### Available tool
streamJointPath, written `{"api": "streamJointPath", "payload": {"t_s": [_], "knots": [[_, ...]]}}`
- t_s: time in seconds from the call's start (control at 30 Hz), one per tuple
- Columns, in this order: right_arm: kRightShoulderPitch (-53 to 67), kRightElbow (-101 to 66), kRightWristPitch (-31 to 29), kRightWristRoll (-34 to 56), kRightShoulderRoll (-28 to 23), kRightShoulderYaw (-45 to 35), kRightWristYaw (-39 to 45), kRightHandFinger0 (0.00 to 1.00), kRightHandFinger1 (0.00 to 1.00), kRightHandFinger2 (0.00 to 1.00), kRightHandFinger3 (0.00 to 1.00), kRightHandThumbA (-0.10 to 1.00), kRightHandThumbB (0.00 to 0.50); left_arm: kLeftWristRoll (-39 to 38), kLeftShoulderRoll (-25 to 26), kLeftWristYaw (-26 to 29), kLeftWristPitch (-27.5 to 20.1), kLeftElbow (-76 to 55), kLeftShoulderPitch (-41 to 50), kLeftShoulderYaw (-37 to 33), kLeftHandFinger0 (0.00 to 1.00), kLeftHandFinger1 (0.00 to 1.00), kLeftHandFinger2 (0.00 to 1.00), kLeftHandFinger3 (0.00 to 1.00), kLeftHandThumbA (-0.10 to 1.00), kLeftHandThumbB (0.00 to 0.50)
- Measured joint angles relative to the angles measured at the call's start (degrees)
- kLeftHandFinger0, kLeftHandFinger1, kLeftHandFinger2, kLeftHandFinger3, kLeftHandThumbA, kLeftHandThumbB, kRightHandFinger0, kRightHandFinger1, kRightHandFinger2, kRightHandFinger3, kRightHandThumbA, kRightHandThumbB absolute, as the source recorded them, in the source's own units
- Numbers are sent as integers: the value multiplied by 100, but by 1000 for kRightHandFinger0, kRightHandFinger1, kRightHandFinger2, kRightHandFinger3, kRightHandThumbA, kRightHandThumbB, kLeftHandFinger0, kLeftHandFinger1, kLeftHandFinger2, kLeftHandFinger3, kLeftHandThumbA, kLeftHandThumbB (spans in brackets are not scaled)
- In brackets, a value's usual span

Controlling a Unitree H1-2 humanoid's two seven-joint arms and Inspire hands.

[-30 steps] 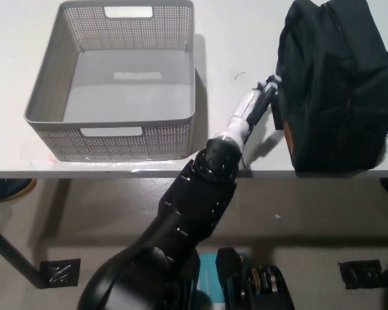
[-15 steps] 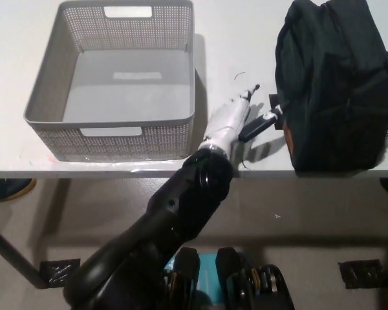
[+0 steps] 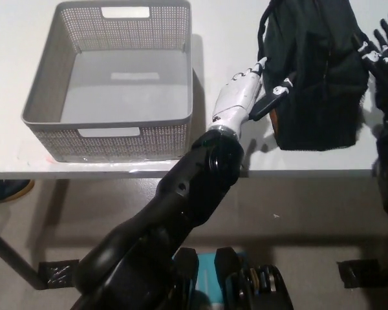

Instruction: Use both hands to pick up a lunch bag on the right hand side and place it into a container on the left hand side

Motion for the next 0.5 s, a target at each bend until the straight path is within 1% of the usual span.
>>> {"api": "streamJointPath", "payload": {"t_s": [0.03,0.07,0.1,0.13,0.2,0.27,0.3,0.33,0.4,0.43,0.47,0.5], "knots": [[-68,144,4,68,24,-66,71,1000,1000,1000,1000,1000,185,-5,-7,-12,0,15,-20,35,1000,1000,1000,1000,1000,331],[-170,362,15,178,66,-176,193,1000,1000,1000,1000,1000,196,-20,-24,-29,0,49,-57,135,1000,1000,1000,1000,1000,370],[-206,424,19,213,79,-215,231,1000,1000,1000,1000,1000,193,-27,-30,-38,0,58,-71,167,1000,1000,1000,1000,1000,371],[-260,551,35,305,110,-311,330,1000,1000,1000,1000,1000,189,-59,-51,-70,-2,74,-101,279,1000,1000,1000,1000,1000,369],[-329,681,53,405,152,-406,434,1000,1000,1000,1000,1000,199,-147,-74,-180,-18,75,-123,467,1000,1000,1000,1000,1000,367],[-376,801,61,510,219,-478,529,1000,1000,1000,1000,1000,195,-347,-124,-396,-48,90,-127,851,1000,1000,1000,1000,1000,355],[-382,816,61,543,251,-497,542,1000,1000,1000,1000,1000,200,-438,-141,-490,-60,104,-128,1004,1000,1000,1000,1000,1000,361],[-395,820,59,575,321,-525,545,1000,1000,1000,1000,1000,183,-575,-156,-627,-70,130,-129,1252,1000,1000,1000,1000,1000,356],[-410,802,51,645,483,-555,544,1000,1000,1000,1000,1000,159,-818,-162,-808,-76,201,-143,1669,1000,1000,1000,1000,1000,324],[-411,772,50,679,567,-571,541,1000,1000,1000,1000,1000,156,-904,-157,-877,-76,226,-152,1813,1000,1000,1000,1000,1000,330],[-409,740,50,699,648,-583,528,1000,1000,1000,1000,1000,155,-984,-149,-931,-76,257,-167,1942,1000,1000,1000,1000,1000,333],[-407,680,50,727,734,-599,503,1000,1000,1000,1000,1000,176,-1065,-130,-983,-75,298,-189,2104,1000,1000,1000,1000,1000,334]]}}
